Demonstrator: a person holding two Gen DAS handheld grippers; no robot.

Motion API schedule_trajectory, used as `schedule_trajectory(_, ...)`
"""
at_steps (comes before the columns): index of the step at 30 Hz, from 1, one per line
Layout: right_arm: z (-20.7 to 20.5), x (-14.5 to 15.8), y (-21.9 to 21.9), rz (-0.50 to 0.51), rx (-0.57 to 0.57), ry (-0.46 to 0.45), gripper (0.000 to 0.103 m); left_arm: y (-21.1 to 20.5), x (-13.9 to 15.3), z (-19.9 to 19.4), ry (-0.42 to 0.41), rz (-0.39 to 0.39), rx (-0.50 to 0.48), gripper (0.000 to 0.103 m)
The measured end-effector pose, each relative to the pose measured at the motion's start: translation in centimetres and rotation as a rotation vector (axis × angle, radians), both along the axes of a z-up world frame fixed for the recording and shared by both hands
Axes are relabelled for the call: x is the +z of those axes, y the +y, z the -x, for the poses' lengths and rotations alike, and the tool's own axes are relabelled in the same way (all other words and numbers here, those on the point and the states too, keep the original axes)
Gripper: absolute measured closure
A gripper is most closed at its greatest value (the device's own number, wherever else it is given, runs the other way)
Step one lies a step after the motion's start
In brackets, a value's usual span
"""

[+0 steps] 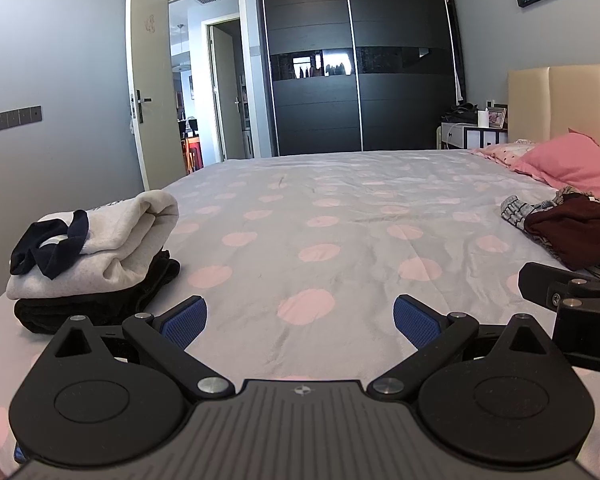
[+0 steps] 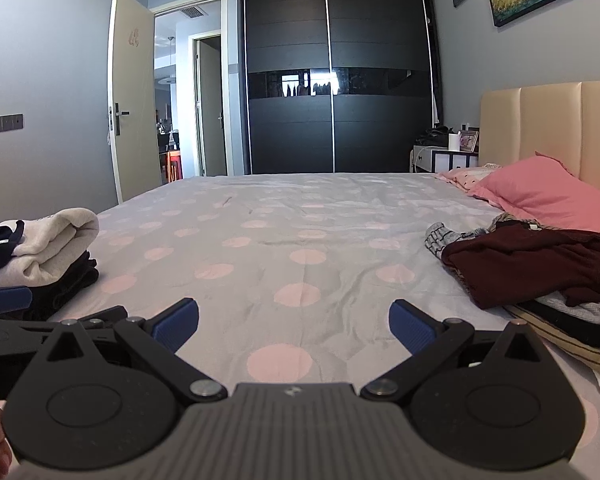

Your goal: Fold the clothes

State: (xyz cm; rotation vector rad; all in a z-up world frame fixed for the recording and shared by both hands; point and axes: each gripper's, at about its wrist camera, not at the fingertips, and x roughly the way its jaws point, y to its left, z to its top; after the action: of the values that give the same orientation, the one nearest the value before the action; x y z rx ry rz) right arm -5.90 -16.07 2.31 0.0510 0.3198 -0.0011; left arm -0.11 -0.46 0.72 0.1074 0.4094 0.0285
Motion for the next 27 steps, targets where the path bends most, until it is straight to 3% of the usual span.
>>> schedule_trajectory(9,0.31,0.33,0.07,0.008,0.000,-0.027,0.001,-0.33,0.19,0.27,-0.003,0.004,0.006,0.001)
schedule_trajectory(16,0.41,0.51,-0.01,-0.001,0.005,-0.036,0.001,-0.08,0.23,0.29,0.006,0.053,-0.002,0.001)
schedule_trajectory(27,0.26,0.53,0.22,-0.001,0.003,-0.037,0.001,-0.20,0.30,0.34,0.004,0.045,-0.011,0.001)
